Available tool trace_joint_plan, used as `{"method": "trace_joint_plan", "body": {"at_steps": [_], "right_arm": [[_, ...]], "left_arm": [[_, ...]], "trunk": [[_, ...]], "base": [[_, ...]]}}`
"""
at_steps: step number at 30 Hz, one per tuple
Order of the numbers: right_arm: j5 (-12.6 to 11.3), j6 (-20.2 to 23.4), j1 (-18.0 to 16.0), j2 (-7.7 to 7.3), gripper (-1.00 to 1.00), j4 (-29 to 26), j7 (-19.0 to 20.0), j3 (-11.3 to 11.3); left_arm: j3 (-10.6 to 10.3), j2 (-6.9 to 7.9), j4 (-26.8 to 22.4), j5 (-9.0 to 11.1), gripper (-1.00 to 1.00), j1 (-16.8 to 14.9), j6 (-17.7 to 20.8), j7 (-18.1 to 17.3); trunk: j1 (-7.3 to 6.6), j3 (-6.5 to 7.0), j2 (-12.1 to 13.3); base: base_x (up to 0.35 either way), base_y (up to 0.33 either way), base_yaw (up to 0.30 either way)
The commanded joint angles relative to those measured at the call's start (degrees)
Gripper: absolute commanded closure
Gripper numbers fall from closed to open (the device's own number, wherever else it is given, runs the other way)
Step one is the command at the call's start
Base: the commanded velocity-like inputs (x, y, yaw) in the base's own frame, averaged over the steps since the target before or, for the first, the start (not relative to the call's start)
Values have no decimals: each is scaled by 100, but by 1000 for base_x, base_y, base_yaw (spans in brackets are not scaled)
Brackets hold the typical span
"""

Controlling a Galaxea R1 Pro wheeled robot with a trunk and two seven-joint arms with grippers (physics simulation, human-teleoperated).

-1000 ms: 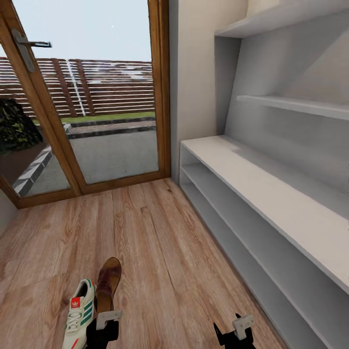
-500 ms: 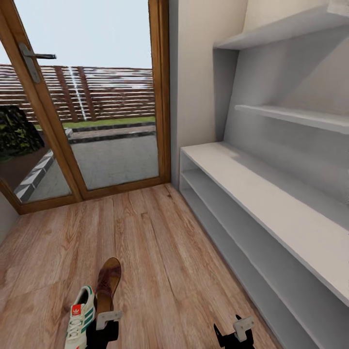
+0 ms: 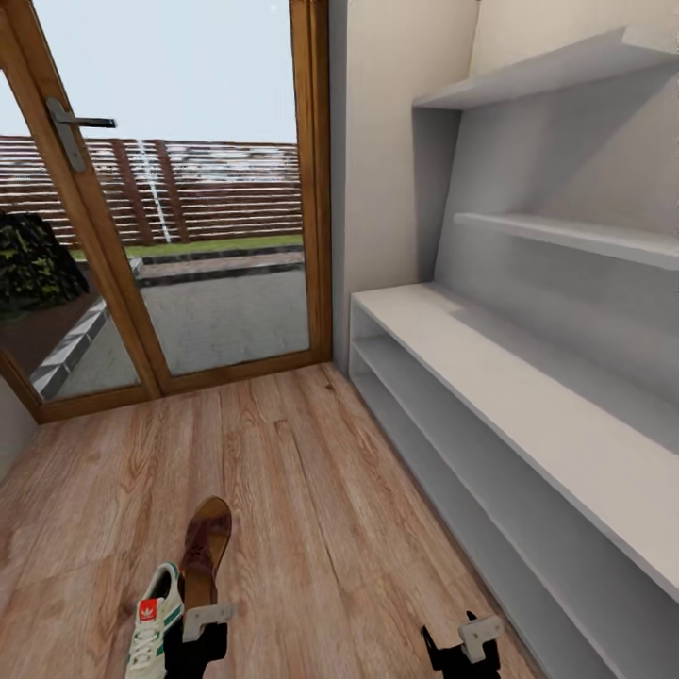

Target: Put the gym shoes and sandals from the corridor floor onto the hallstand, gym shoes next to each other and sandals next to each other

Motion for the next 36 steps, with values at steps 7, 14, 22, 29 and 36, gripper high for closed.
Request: {"method": "trace_joint_plan", "body": {"at_steps": [7, 14, 22, 29, 36], "right_arm": [[23, -14, -3, -2, -100, 13, -166, 25], [23, -10, -3, 8, -100, 95, -179, 38], [17, -14, -3, 18, -100, 101, -193, 40], [14, -14, -3, 55, -100, 105, -353, 40], [23, -14, -3, 59, -100, 109, -415, 40]], "left_arm": [[7, 13, 9, 35, 100, 54, -209, 58], [20, 17, 40, 60, 100, 68, -242, 68], [19, 19, 30, 59, 100, 98, -258, 60], [21, 15, 5, 63, 100, 112, -260, 60], [12, 14, 12, 55, 100, 113, -261, 59]], "trunk": [[-1, 21, -2], [-1, 23, -2], [-1, 23, -2], [-1, 23, -2], [-1, 23, -2]], "base": [[0, 0, 0], [0, 0, 0], [0, 0, 3], [54, -8, 189], [165, -171, 268]]}}
